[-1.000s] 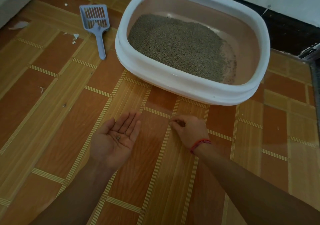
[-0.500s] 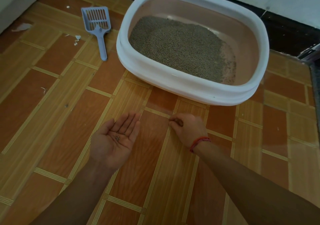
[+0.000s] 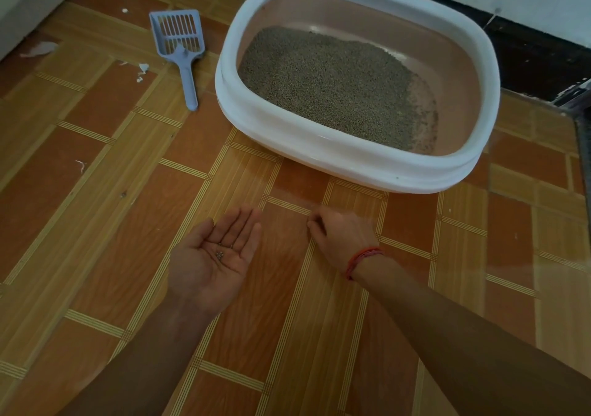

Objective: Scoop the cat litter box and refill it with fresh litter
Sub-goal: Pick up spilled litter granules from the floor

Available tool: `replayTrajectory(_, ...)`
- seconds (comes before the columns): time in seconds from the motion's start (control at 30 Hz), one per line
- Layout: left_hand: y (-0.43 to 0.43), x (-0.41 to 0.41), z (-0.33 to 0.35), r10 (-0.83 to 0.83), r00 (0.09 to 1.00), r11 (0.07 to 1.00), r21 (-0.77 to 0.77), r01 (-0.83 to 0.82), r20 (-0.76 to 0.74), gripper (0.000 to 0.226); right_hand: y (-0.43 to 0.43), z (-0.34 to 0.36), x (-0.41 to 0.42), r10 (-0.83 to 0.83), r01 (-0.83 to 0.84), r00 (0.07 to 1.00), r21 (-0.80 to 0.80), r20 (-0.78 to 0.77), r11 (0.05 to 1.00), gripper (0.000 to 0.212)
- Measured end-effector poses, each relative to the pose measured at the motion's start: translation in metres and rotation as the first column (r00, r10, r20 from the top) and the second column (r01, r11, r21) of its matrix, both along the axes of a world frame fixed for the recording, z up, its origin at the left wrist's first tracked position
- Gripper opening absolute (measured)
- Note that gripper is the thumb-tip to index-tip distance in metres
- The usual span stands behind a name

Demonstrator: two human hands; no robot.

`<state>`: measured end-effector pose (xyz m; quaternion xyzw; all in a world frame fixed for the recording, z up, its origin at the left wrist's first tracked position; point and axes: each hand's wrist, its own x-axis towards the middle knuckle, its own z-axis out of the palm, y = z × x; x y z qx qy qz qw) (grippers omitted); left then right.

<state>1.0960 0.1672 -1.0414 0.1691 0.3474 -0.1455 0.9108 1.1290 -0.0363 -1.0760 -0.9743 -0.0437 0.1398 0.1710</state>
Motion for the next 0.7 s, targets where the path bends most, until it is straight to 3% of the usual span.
replayTrajectory(0.17,0.001,-0.001,0.001,-0.005,1.000,1.000,0.001,0.005,-0.001,0.050,0.002,0.007,0.002,-0.016,0.014,1.000,0.086,0.023,0.996,0.019)
replayTrajectory(0.7,0.006,-0.002,-0.001,0.010,1.000,1.000,0.007,-0.010,-0.014,0.050,0.020,0.002,0.010,0.038,-0.039,0.999,0.079,0.013,0.996,0.019)
